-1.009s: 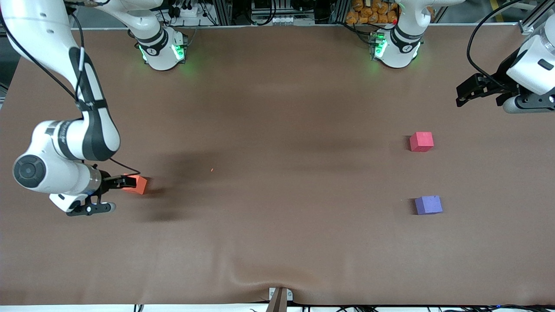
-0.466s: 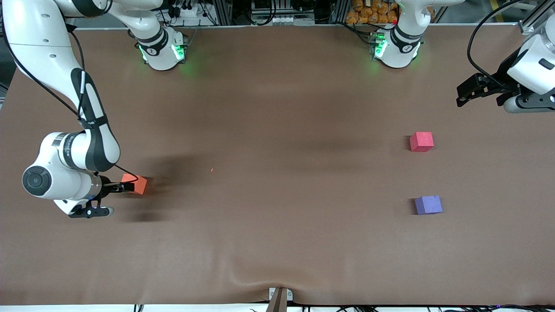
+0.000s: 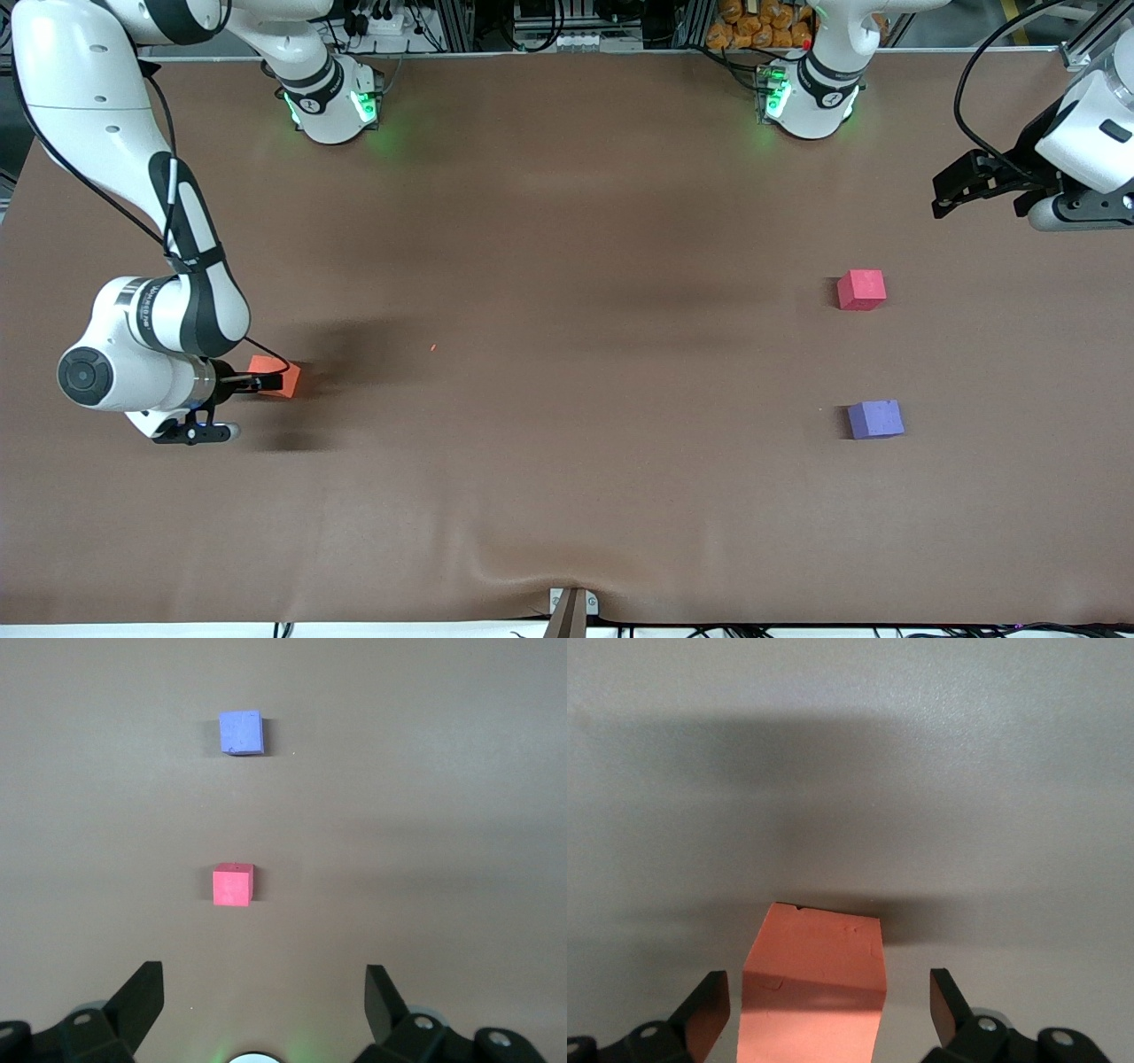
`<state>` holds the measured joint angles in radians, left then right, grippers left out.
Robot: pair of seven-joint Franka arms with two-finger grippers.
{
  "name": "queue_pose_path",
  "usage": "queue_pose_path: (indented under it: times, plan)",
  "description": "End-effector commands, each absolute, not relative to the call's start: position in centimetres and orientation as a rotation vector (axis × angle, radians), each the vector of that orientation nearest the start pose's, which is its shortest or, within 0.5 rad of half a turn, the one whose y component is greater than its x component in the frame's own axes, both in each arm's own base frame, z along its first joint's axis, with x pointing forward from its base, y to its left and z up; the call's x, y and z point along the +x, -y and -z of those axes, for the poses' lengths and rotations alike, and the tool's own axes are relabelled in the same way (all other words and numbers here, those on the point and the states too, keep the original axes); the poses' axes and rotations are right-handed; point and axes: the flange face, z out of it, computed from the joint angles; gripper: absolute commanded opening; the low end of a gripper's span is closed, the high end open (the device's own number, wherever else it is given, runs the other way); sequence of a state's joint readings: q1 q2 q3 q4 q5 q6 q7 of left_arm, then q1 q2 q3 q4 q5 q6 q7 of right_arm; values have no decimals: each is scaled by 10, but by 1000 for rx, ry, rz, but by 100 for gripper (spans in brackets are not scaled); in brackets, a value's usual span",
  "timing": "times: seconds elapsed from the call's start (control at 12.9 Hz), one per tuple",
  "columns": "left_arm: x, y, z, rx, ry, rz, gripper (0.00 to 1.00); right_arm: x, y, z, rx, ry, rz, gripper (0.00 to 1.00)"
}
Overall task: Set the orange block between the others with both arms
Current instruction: 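Close the right gripper on the orange cube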
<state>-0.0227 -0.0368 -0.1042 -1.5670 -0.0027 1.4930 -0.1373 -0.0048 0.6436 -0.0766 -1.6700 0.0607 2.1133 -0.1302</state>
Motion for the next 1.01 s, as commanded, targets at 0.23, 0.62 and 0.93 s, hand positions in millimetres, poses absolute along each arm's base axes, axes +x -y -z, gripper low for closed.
queue_pose_path:
  times: [0.23, 0.62, 0.93]
  plan:
    - [532, 72, -642, -3147, 8, -57, 100, 653, 50, -201, -3031, -34, -312, 100]
    - [532, 73, -643, -3148, 8, -55, 100, 651, 52, -200, -3031, -43, -331, 57]
    - [532, 70, -645, -3149, 11, -48, 100, 674, 32, -249, -3047, -4, -183, 35]
